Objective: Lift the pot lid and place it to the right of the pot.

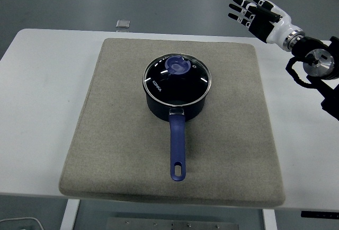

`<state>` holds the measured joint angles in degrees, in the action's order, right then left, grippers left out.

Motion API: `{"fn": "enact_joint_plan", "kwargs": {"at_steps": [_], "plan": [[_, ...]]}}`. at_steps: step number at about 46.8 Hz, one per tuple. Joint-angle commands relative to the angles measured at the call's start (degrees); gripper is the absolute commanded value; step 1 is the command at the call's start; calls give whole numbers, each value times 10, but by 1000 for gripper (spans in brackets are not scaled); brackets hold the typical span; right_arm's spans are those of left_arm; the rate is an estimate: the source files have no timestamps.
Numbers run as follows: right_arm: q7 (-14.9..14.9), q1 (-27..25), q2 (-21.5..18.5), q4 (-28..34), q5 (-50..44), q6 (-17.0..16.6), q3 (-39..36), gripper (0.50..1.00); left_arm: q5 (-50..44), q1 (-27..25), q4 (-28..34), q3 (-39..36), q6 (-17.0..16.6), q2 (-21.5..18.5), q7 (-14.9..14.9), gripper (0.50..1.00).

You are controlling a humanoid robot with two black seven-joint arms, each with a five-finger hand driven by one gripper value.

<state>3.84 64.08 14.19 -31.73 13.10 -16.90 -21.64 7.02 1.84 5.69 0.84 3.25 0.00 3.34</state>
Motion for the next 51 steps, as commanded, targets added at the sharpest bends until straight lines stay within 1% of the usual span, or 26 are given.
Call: {"fn": "enact_joint_plan", "kwargs": {"at_steps": [1,42,47,51], "plan": [[0,0,-2,0,0,0,0,901,0,0,1,0,0,0,0,1000],[5,3,1,-3,-10,-1,3,901,0,-6,1,0,-1,0,0,1000],[6,6,0,-6,-22,-2,5,901,0,-6,1,0,-1,0,0,1000],[10,8,0,-7,-54,-2,4,901,0,-6,1,0,-1,0,0,1000]]}}
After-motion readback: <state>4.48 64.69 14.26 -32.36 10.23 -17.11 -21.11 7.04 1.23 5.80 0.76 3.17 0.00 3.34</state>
